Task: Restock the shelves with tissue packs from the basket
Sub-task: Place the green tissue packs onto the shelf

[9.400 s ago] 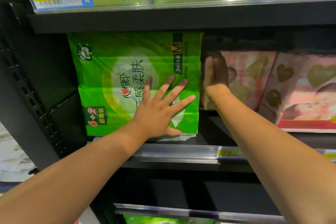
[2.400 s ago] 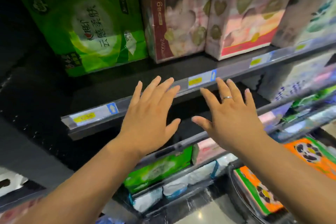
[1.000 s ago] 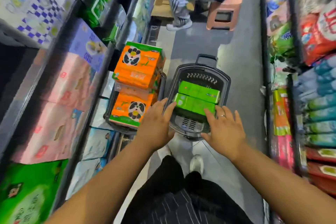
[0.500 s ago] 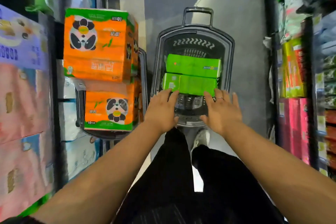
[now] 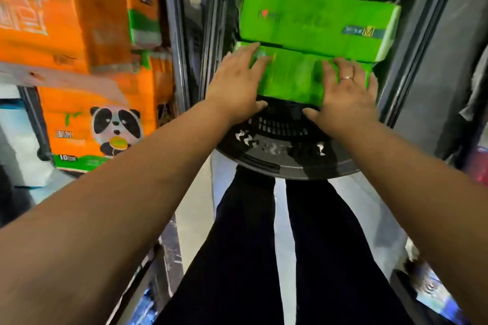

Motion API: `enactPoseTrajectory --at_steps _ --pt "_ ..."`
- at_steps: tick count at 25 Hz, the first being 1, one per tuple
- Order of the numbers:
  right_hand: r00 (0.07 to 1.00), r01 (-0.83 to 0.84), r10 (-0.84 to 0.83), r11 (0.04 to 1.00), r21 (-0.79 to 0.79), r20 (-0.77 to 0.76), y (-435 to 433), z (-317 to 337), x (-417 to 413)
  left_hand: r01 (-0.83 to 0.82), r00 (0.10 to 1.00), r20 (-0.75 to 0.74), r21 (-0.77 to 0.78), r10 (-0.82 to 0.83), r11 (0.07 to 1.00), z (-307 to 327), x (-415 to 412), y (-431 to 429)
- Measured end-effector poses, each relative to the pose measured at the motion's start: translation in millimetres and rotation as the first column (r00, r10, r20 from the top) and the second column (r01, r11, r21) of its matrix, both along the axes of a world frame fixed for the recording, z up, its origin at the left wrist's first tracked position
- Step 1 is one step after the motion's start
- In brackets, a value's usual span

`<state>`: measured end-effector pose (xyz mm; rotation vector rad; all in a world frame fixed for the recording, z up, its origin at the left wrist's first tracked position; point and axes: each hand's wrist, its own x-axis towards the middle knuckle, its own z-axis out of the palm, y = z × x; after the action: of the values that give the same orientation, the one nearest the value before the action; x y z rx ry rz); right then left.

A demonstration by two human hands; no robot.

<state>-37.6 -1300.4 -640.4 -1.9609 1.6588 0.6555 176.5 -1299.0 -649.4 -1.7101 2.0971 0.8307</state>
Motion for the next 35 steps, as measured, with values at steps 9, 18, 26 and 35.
enactPoseTrajectory --at_steps 9,18,26,35 --pt "0.993 -0.112 0.109 0.989 -0.098 -0.036 9.8 -50.6 -4.1 -0.085 0.987 0.123 -0.13 0.101 0.988 -34.6 -23.5 22.5" --pt "0.983 -0.174 0.172 0.985 -0.023 -0.058 5.9 -60.6 18.6 -0.155 0.971 0.154 -0.173 0.182 0.973 -39.2 -38.1 41.6" --pt "0.983 -0.184 0.184 0.983 -0.012 0.007 2.0 -23.5 21.6 -0.105 0.986 0.127 -0.008 0.106 0.994 -6.6 -15.4 37.8" --pt "0.992 -0.122 0.121 0.991 -0.046 -0.027 13.4 53.3 13.1 -0.025 0.998 -0.054 -0.115 0.019 0.993 53.4 -2.9 45.3"
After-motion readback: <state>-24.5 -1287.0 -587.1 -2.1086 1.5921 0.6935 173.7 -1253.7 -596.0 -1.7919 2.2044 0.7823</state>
